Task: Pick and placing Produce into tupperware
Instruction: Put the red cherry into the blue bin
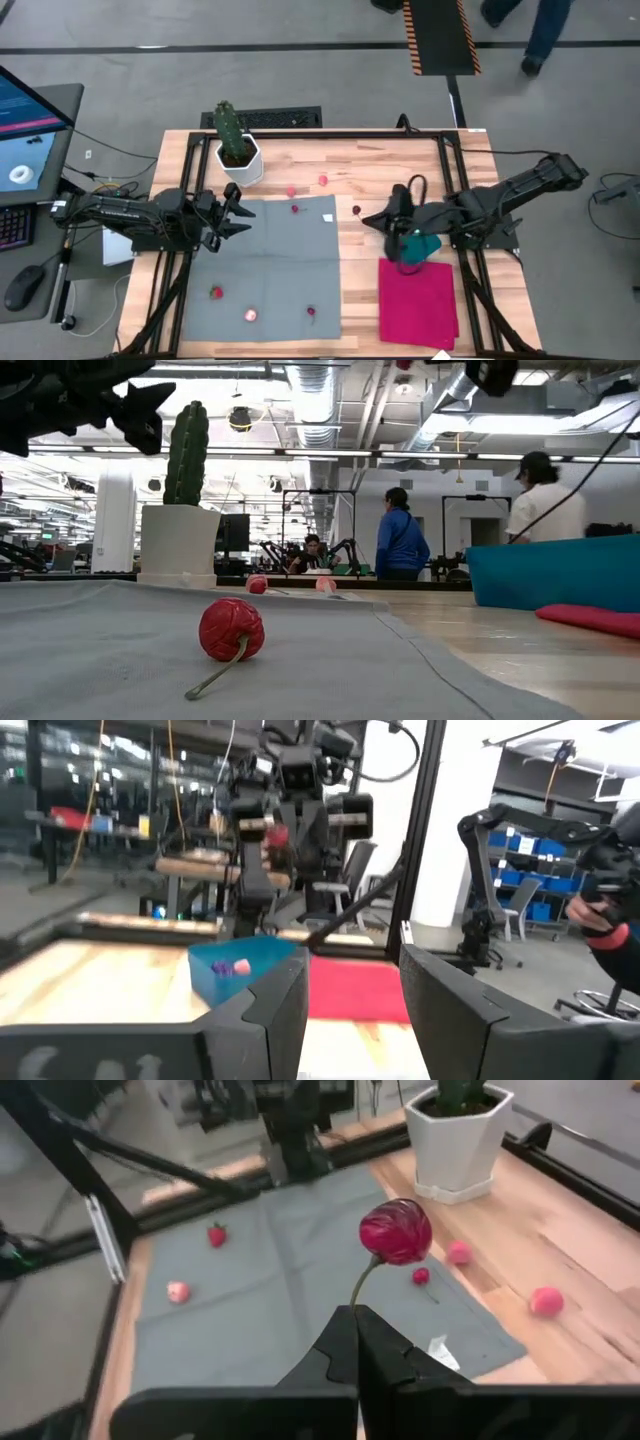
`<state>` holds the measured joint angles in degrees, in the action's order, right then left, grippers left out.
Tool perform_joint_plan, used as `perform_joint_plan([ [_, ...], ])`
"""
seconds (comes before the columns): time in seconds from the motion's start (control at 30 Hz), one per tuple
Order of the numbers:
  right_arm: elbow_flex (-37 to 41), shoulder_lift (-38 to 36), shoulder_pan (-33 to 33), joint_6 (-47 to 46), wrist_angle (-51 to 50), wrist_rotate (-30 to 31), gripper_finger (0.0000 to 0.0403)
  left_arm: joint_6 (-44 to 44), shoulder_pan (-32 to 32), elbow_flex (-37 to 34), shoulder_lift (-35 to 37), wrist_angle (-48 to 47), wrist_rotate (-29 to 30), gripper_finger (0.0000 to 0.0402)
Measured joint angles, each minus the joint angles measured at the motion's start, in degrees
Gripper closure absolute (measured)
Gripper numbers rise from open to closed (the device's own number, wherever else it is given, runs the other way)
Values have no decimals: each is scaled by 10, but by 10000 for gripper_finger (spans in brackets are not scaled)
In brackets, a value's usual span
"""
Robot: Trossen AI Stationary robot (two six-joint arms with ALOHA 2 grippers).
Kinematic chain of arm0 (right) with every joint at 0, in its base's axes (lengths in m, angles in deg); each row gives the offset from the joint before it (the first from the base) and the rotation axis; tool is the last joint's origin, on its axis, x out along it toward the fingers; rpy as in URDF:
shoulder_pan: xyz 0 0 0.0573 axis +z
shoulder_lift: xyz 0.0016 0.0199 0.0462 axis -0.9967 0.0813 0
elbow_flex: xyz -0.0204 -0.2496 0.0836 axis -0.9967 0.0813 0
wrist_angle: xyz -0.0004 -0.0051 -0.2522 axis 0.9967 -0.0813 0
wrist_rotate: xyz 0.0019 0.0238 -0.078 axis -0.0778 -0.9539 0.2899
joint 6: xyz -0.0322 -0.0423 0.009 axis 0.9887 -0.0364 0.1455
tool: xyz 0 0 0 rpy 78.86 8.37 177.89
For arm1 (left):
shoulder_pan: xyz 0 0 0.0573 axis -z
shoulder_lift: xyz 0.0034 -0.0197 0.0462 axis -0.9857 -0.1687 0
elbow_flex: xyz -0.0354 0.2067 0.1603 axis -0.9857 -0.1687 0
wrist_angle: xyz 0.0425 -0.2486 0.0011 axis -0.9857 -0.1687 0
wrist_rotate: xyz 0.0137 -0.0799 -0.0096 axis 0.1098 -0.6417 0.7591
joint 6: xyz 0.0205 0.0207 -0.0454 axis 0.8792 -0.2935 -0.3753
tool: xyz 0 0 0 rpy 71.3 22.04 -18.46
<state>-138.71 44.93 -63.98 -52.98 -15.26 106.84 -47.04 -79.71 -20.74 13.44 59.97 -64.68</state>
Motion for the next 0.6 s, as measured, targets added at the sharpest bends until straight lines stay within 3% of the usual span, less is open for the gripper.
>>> perform_joint_plan([
  [0.17, 103, -91, 16, 11, 89, -1, 392, -5, 0, 0, 0, -12, 0, 254],
  [0.33, 198, -171, 29, 34, 171, -7, 392, 48, 0, 0, 0, -13, 2, 254],
  [0.6, 319, -276, 34, 8, 249, -13, 392, -24, 0, 0, 0, -31, 14, 254],
])
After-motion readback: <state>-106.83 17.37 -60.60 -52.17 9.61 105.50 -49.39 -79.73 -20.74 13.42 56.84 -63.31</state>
